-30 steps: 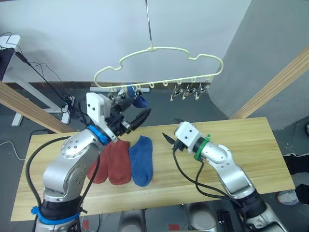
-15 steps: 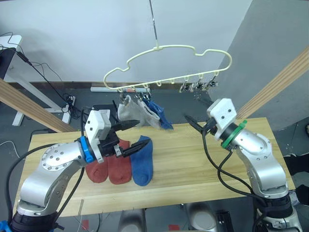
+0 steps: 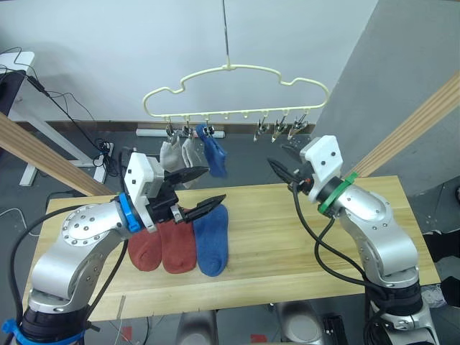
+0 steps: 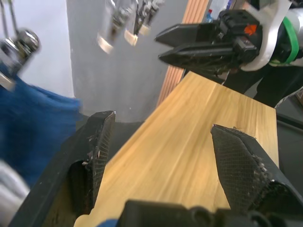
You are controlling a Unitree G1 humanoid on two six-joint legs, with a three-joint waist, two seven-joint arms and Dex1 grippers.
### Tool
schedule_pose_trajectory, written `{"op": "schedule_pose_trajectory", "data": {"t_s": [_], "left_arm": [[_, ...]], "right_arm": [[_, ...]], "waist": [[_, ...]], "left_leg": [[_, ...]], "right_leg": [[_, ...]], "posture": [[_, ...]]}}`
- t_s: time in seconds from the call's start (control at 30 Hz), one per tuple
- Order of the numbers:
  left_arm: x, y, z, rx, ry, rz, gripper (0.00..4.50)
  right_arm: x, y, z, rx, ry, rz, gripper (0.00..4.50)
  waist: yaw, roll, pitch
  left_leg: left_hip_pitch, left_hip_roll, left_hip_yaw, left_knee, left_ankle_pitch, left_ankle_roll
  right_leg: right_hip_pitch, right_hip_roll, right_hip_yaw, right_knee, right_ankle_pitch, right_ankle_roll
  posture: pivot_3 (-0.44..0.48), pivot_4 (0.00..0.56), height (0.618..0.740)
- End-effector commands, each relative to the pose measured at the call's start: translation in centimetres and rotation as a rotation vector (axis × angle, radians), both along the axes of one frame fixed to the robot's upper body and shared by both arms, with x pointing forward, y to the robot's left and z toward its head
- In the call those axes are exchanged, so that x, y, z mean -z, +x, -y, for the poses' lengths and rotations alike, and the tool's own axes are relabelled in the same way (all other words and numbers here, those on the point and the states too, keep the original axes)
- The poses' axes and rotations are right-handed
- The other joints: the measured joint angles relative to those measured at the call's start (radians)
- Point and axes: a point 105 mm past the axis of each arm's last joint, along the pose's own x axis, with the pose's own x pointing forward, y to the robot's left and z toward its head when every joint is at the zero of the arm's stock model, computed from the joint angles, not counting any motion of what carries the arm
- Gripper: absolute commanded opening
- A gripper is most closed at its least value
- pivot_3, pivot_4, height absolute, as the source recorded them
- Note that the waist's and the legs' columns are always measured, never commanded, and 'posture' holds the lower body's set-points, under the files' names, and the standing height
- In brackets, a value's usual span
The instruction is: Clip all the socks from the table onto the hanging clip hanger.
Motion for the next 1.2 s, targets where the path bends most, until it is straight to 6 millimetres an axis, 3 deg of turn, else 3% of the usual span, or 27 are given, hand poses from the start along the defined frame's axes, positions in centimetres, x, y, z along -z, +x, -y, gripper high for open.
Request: {"op": "schedule_pose_trajectory", "data": {"t_s": [0.03,0.33,0.53,0.87,1.2], "left_arm": [[-0.9,-0.1,0.1,0.015,-0.02,0.028,3.59],[-1.2,0.2,0.5,0.031,-0.027,0.04,3.59],[-1.2,0.3,0.6,0.033,-0.027,0.045,3.59],[-1.1,0.6,0.8,0.034,-0.036,0.047,3.59],[-1.3,0.9,0.9,0.039,-0.041,0.052,3.59]], "right_arm": [[-1.9,-0.7,-1.2,-0.026,0.044,0.05,2.09],[-3.4,0.3,-2.2,0.03,0.075,0.099,2.09],[-3.4,1.0,-2.0,0.081,0.068,0.073,2.09],[-2.5,-1.0,-1.5,-0.001,0.005,0.029,2.09],[-3.2,0.2,-1.3,0.061,0.029,0.046,2.09]], "waist": [[0.001,0.0,0.0],[0.004,0.0,-0.002],[0.005,0.0,-0.004],[0.005,0.0,-0.006],[0.003,0.0,-0.02]], "left_leg": [[0.0,0.0,0.0,0.0,0.0,0.0],[0.0,0.0,0.0,0.0,0.0,0.0],[0.0,0.0,0.0,0.0,0.001,-0.001],[-0.001,-0.001,0.0,0.0,0.001,-0.001],[-0.001,-0.001,0.0,0.002,0.001,0.0]], "right_leg": [[0.0,0.0,0.0,0.0,0.0,0.0],[0.0,0.0,0.0,0.0,0.0,0.0],[0.0,0.0,0.0,0.0,0.0,0.0],[-0.001,0.0,-0.001,0.001,0.0,-0.001],[-0.001,0.001,-0.001,0.002,0.001,-0.001]], "posture": [[-0.182,0.27,0.74],[-0.183,0.265,0.74],[-0.18,0.263,0.74],[-0.195,0.259,0.74],[-0.193,0.257,0.74]]}}
